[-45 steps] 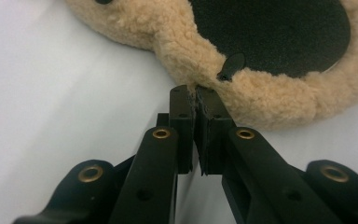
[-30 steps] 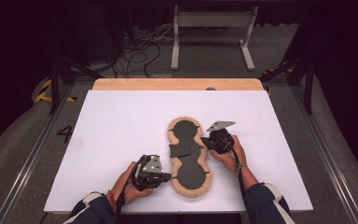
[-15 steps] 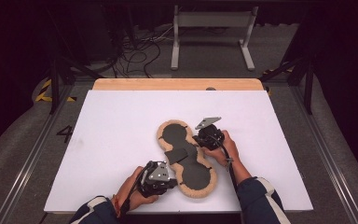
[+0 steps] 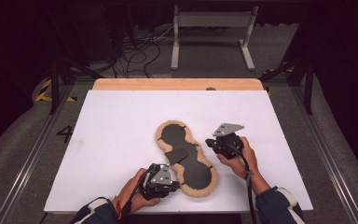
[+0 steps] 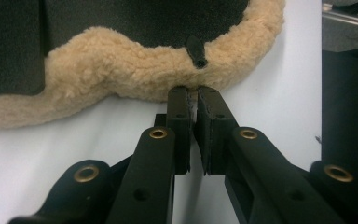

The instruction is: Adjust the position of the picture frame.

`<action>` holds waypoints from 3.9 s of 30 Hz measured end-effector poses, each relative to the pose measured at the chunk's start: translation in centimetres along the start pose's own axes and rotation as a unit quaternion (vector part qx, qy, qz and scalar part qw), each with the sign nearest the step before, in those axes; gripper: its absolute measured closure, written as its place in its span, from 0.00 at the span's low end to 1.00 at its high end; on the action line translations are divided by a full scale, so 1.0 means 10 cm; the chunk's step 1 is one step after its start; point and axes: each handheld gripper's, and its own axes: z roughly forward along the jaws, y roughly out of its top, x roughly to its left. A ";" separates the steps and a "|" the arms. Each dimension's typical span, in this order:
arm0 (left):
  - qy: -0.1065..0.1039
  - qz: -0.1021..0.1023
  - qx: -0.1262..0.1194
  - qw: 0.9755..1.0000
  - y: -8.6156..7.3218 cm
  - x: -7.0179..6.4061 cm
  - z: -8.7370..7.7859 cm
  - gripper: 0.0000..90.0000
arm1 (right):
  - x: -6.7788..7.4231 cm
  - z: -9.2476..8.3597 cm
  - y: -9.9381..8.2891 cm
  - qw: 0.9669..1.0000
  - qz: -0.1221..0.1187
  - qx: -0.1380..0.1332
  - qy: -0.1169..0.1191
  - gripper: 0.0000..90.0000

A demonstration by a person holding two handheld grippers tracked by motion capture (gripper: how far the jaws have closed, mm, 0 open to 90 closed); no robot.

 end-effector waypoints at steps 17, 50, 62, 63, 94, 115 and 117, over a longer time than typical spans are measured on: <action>0.007 0.003 -0.012 1.000 0.29 -0.08 0.30 0.93 | 0.22 -0.57 -0.91 0.999 0.041 0.025 0.001 0.99; 0.068 0.012 -0.066 0.995 0.40 0.16 -0.23 0.94 | 0.04 -0.64 -1.11 0.993 0.113 0.011 -0.044 0.95; 0.157 -0.146 -0.072 0.974 -0.08 1.38 -0.52 0.93 | 0.01 -0.59 -1.10 0.987 0.149 0.009 -0.059 0.94; 0.152 -0.154 -0.073 0.973 -0.08 1.44 -0.50 0.94 | 0.00 -0.57 -1.10 0.986 0.151 0.011 -0.063 0.94; 0.121 -0.136 -0.007 0.983 -0.01 1.74 -0.03 1.00 | 0.09 -0.59 -1.16 0.981 0.183 0.002 -0.066 1.00; 0.128 -0.136 0.011 0.982 -0.33 1.38 -0.34 0.99 | 0.01 -0.39 -0.97 0.979 0.181 0.005 -0.092 1.00; 0.127 -0.138 0.005 0.982 -0.36 1.35 -0.35 0.99 | 0.00 -0.38 -0.97 0.981 0.173 0.005 -0.092 1.00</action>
